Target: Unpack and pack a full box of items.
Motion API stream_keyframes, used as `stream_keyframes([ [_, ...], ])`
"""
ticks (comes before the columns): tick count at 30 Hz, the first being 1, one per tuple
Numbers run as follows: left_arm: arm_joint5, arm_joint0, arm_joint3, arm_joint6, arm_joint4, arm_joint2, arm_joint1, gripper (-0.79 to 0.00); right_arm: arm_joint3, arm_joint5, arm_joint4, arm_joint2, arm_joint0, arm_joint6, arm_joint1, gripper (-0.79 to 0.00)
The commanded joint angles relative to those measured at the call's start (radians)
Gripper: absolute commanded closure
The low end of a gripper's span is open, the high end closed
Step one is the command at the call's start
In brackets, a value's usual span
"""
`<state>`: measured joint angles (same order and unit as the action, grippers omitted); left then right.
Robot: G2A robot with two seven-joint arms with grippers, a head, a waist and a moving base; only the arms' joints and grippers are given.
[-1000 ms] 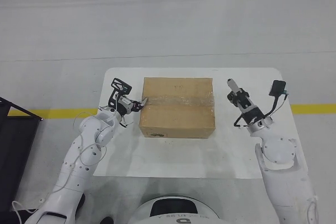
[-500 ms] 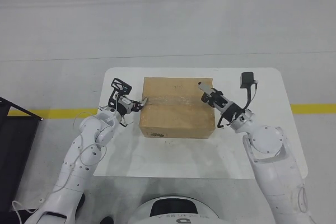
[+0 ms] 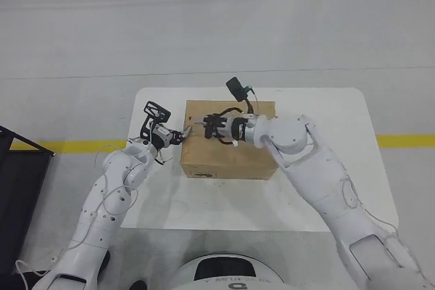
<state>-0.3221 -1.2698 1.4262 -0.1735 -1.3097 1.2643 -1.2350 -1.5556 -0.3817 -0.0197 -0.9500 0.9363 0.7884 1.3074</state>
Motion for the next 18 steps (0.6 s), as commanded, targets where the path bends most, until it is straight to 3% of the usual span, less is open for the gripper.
stream_keyframes([
  [1,0.000,0.000,0.000,0.000,0.000,0.000,0.000,-0.785,0.022,-0.024,-0.023,0.040,-0.029,-0.018,0.009,0.000],
  [10,0.000,0.000,0.000,0.000,0.000,0.000,0.000,-0.785,0.109,-0.149,-0.106,0.156,-0.110,-0.101,0.046,0.000],
  [18,0.000,0.000,0.000,0.000,0.000,0.000,0.000,-0.785,0.194,-0.158,-0.078,0.173,-0.142,-0.093,0.065,0.000],
])
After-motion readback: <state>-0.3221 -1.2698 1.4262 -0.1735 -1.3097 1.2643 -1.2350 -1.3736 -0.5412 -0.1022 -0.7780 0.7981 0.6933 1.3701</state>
